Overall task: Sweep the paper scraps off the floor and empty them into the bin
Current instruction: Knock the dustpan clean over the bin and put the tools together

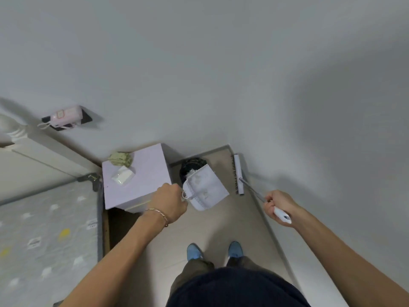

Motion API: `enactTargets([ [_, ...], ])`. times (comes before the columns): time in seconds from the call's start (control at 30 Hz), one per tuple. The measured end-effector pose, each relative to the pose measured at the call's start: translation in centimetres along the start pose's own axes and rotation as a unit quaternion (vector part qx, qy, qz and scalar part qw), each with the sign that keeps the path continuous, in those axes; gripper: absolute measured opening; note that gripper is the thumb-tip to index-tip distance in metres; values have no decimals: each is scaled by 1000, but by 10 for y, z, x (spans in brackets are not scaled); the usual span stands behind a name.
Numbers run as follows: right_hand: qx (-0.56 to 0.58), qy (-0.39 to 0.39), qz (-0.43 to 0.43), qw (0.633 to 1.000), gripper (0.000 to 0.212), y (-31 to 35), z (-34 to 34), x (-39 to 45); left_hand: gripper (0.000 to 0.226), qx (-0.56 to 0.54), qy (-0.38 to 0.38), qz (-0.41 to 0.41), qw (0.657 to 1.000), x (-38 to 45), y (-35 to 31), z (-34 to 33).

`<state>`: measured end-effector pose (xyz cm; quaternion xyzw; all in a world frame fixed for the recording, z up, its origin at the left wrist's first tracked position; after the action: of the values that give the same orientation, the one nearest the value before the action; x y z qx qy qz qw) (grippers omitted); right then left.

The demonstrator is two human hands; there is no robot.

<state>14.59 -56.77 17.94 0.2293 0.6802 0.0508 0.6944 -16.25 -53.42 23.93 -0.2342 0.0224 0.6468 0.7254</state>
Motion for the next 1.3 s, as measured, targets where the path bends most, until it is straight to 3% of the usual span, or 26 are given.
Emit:
enactTargets([
  [0.13,52,-4,-2,999,16,-31,-9,-17,25,110,79,-86,987,13,-54,-38],
  [0.4,175,51,-29,983,17,-63,-38,-43,24,199,164,-238,936,17,-118,-99],
  [0.6,165,56,-10,985,29,-73,-36,-60,21,231,162,-278,918,16,-135,-111],
  [0.93,174,88,-19,981,19,-63,-38,-62,20,257,171,-331,892,18,-125,-119],
  [1.13,237,89,-17,967,26,-44,-57,-46,21,265,192,-347,879,44,-126,-101],
  [1.3,323,133,0,937,29,-10,-70,-26,21,309,171,-381,854,88,-128,-78],
])
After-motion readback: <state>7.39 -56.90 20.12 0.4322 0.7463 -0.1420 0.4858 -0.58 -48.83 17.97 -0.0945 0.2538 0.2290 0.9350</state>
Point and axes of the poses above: each hand's wrist, its own x-axis towards the middle knuckle, its own z-axis out of the back of the hand, y = z × x, the point moved 1 cm from there along x, towards the middle knuckle, and after that the axes turned 11 degrees about -x, right-handed, at the moved point
